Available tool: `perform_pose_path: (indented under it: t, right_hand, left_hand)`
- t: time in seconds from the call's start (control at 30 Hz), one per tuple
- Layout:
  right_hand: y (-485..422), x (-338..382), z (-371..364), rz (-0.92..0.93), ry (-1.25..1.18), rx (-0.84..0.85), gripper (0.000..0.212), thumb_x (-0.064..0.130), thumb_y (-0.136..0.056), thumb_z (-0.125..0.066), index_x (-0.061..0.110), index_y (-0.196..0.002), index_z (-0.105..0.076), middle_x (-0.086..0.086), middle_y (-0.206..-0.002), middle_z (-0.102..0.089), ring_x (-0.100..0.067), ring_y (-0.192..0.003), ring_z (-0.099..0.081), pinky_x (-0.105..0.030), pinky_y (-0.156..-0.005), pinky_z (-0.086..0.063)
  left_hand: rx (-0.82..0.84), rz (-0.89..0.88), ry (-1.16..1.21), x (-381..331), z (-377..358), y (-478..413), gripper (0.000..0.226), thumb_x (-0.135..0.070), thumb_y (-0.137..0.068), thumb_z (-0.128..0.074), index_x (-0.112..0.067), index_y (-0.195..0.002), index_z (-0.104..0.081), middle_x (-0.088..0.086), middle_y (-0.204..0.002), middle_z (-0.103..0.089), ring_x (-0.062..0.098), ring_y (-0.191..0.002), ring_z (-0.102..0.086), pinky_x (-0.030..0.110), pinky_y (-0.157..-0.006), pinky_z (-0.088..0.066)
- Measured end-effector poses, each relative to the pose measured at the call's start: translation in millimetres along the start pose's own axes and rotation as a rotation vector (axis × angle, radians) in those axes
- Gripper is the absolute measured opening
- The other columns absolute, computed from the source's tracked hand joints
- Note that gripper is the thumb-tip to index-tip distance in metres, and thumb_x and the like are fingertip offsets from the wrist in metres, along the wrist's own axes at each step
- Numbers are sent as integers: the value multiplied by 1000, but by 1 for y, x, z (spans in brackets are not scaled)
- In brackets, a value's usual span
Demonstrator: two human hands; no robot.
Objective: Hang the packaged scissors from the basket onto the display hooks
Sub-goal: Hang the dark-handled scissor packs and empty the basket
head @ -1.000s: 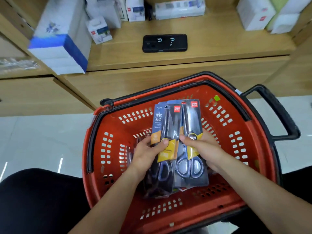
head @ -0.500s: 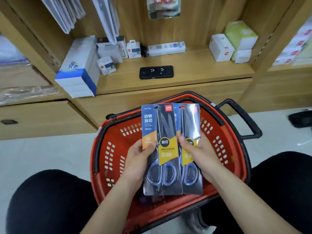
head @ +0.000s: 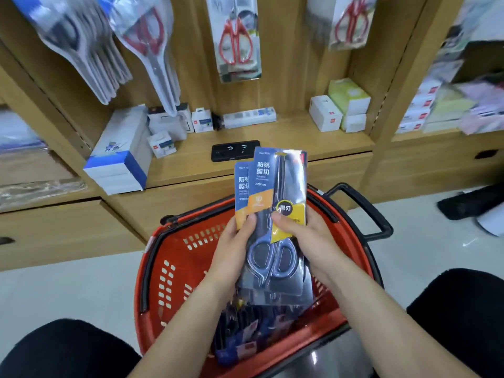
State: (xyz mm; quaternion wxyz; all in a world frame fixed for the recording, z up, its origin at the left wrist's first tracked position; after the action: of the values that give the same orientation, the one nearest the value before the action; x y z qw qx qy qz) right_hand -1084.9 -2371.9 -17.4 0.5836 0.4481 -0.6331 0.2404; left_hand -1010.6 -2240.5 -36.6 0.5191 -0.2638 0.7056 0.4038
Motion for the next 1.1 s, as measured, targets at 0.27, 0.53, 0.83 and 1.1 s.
perform_pose_path:
  t: [0.27,0.53,0.83,1.1]
  right_hand:
    - [-84,24,22,36,21,-273,44,18,-77,-86,19,-118,-69,2,-102,-79,-15,-93,-76,-26,-78,-57]
    - [-59,136,-12,-50,26,-429,21,9,-84,-81,14,-103,-71,-5,-88,-78,-20,-81,-73,-30,-73,-57]
    - [29,340,-76,-145,6,-367,5,20,-87,-81,19,-91,-80,-11,-84,-77,-24,-78,-69,-44,-79,-54]
    - [32,516,-106,-6,6,-377,16,13,-85,-82,12,-98,-74,-2,-88,-80,-16,-81,-75,-38,-82,-55]
  left_hand:
    - [-7,56,148,-27,-10,-81,42,-42,-92,-59,-30,-132,-62,0,-125,-75,25,-118,-71,57,-110,-47]
    - [-34,184,188,-152,-11,-49,41,-49,-98,-53,-32,-135,-58,-3,-121,-76,19,-111,-74,43,-97,-58]
    - [-115,324,128,-350,-24,60,62,-59,-89,-69,-31,-143,-55,3,-132,-72,17,-112,-73,29,-89,-60]
    - [-153,150,287,-526,-46,79,30,-26,-101,-60,-27,-131,-61,3,-115,-78,27,-105,-76,42,-88,-57]
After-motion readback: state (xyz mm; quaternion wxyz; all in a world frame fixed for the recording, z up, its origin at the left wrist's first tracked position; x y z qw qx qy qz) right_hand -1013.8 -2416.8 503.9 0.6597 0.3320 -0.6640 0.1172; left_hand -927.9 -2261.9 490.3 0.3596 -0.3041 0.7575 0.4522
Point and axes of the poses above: each hand's wrist, its own y-axis away from the middle knuckle, its own z-axis out of the back of the hand, x = y × z, the point moved 10 cm from there along -y, towards the middle knuckle
